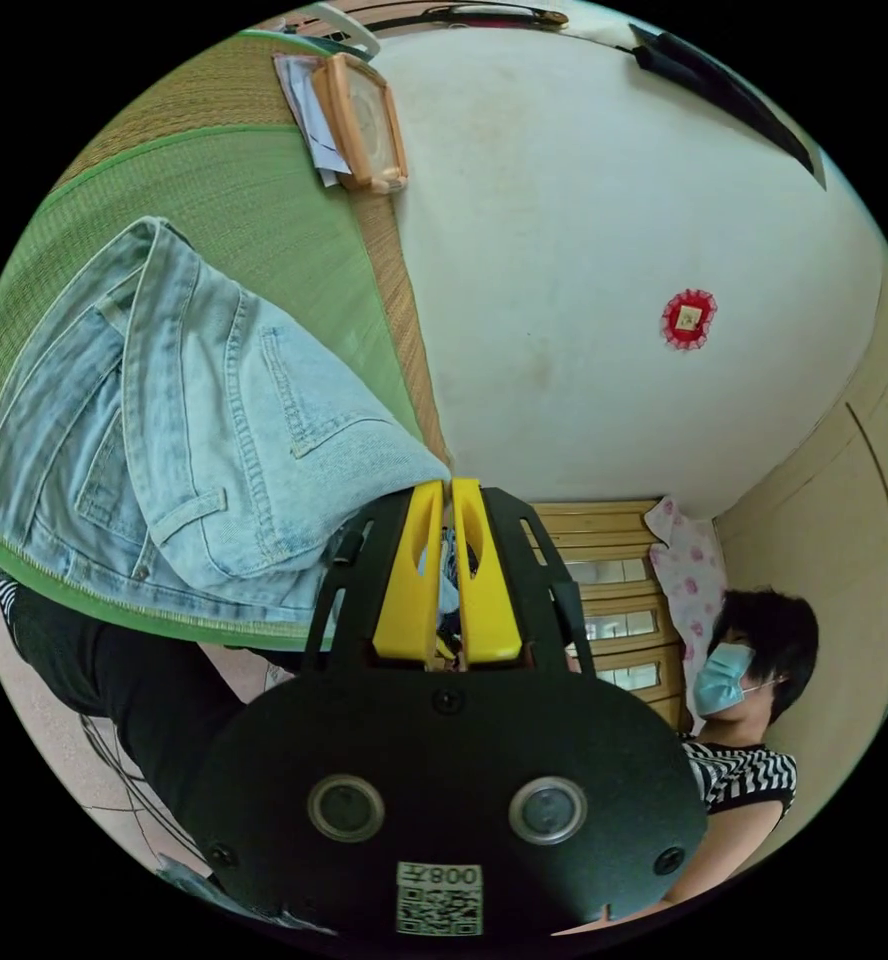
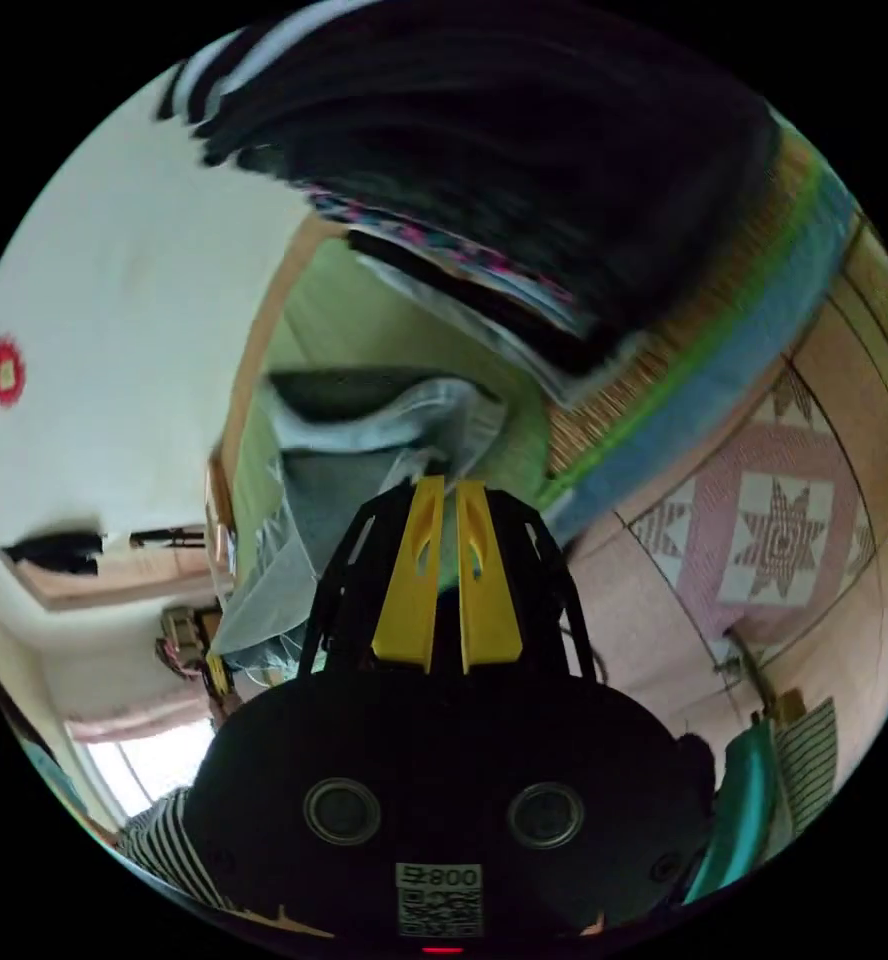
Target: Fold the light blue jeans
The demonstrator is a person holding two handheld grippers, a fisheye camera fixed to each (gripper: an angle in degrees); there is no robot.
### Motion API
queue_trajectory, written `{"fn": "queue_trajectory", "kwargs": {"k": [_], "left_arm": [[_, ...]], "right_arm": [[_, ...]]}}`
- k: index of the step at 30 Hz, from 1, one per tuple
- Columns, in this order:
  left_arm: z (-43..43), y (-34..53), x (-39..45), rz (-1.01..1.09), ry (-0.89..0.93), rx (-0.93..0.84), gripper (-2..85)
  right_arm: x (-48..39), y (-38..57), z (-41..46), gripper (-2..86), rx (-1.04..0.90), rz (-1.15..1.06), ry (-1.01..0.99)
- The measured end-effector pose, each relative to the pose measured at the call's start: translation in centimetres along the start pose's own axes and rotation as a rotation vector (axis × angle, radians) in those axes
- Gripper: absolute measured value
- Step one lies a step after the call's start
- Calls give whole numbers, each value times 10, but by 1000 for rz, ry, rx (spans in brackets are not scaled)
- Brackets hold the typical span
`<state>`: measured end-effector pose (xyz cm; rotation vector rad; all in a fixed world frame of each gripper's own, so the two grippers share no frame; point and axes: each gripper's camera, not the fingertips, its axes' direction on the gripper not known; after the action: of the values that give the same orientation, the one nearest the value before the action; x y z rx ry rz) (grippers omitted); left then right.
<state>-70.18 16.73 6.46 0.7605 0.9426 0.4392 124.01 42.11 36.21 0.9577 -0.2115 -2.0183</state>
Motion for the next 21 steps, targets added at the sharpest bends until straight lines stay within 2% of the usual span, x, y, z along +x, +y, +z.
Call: {"fn": "queue_trajectory", "kwargs": {"k": [4, 12, 14, 21], "left_arm": [[4, -4, 2, 0, -2, 4, 18], [20, -16, 10, 1, -34, -25, 18], [22, -17, 9, -4, -29, -20, 18], [35, -25, 11, -8, -17, -8, 18]], "right_arm": [[33, 17, -18, 66, -5, 82, -69], [-42, 22, -29, 87, -67, -170, -164], [-67, 25, -17, 88, -150, -234, -126], [-68, 26, 11, 85, -230, -148, -173]]}}
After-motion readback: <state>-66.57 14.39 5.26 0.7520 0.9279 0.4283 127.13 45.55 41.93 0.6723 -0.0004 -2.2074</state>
